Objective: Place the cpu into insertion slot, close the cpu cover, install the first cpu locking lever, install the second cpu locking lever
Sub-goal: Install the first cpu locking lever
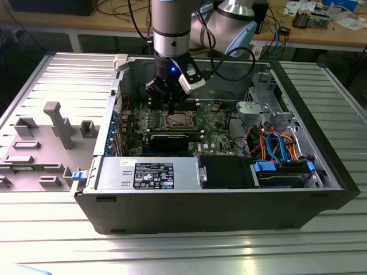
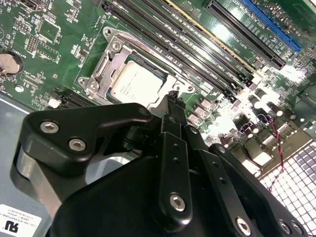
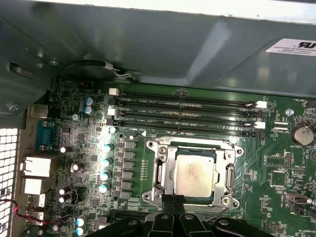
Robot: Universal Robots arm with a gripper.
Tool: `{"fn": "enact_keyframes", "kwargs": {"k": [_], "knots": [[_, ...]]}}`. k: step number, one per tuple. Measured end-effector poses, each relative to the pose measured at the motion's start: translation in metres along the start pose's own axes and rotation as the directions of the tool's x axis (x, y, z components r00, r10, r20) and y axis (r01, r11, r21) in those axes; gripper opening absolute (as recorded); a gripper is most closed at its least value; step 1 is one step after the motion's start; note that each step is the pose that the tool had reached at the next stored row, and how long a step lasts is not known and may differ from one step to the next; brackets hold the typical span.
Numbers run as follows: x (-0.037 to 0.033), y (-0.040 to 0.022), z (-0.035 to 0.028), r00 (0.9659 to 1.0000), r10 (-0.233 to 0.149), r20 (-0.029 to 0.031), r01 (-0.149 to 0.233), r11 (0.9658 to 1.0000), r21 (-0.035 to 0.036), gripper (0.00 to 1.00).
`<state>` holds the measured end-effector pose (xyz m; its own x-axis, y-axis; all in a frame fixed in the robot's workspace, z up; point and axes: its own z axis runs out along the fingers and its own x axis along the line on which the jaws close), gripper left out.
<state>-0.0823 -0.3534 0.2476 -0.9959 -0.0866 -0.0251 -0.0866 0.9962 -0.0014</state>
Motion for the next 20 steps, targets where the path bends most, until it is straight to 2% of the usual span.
{"fn": "enact_keyframes", "kwargs": {"k": [9,15,18,20], "knots": [[0.0019,0.0004,-0.0132,1.0,0.001,0.0019,-0.001,1.0,0.0002,0.11],[0.0068,0.0013,-0.0146,1.0,0.002,0.0033,-0.002,1.0,0.0003,0.11],[0.0109,0.0041,-0.0147,1.0,0.004,0.0043,-0.004,1.0,0.0005,0.11],[0.0171,0.0077,-0.0149,1.0,0.007,0.0055,-0.007,1.0,0.0006,0.11]]}}
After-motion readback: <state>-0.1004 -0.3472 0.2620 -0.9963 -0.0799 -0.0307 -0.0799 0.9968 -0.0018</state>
